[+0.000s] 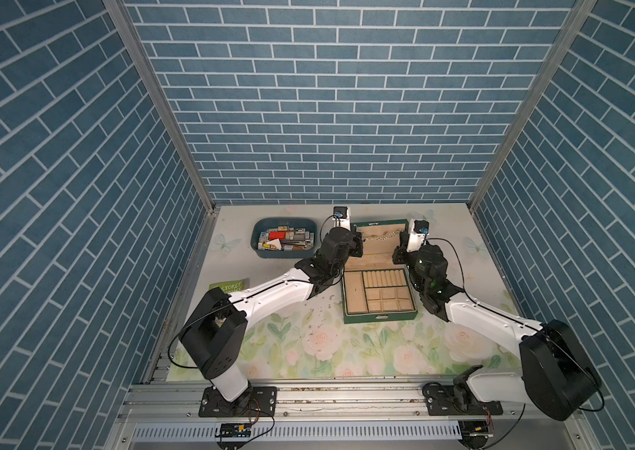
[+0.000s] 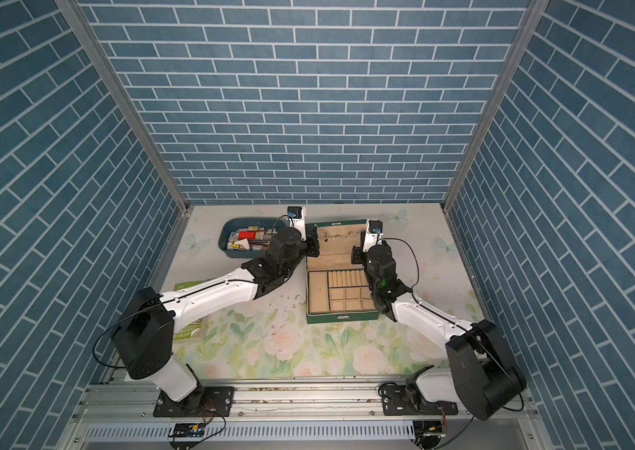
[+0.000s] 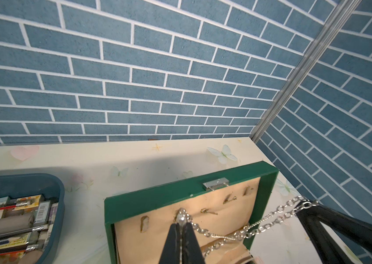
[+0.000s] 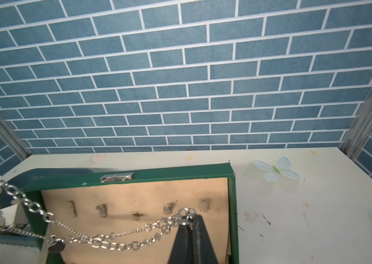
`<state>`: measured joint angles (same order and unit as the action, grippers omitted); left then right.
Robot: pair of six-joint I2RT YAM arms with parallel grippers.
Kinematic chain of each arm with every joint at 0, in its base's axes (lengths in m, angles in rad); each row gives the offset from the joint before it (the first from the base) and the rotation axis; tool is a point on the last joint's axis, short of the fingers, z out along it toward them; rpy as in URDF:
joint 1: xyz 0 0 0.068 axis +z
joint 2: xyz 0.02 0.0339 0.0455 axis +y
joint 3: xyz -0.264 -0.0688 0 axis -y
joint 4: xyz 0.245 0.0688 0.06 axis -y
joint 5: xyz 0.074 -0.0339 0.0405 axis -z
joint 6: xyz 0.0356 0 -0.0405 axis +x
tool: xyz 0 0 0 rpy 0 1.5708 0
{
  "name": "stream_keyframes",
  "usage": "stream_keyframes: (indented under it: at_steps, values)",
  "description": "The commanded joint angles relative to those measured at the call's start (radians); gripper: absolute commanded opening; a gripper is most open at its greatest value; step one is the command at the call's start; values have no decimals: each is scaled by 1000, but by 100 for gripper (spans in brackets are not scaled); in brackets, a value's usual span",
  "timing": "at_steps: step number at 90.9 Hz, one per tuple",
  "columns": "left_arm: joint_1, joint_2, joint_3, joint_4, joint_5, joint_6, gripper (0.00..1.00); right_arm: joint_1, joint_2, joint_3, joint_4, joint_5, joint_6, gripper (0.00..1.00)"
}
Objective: Put jewelry chain into jewelry box
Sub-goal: Hang the necklace on the jewelry box clasp.
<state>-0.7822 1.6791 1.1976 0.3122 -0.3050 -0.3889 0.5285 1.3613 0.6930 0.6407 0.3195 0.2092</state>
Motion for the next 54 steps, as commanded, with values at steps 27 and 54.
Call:
stream_keyframes:
  at_steps: [27,54]
  values:
    - [35,105,98,55,13,-6,0,-45,131,109,70,-86,56,0]
    - [37,128,113,48,6,-4,0,-51,163,101,95,-90,75,0]
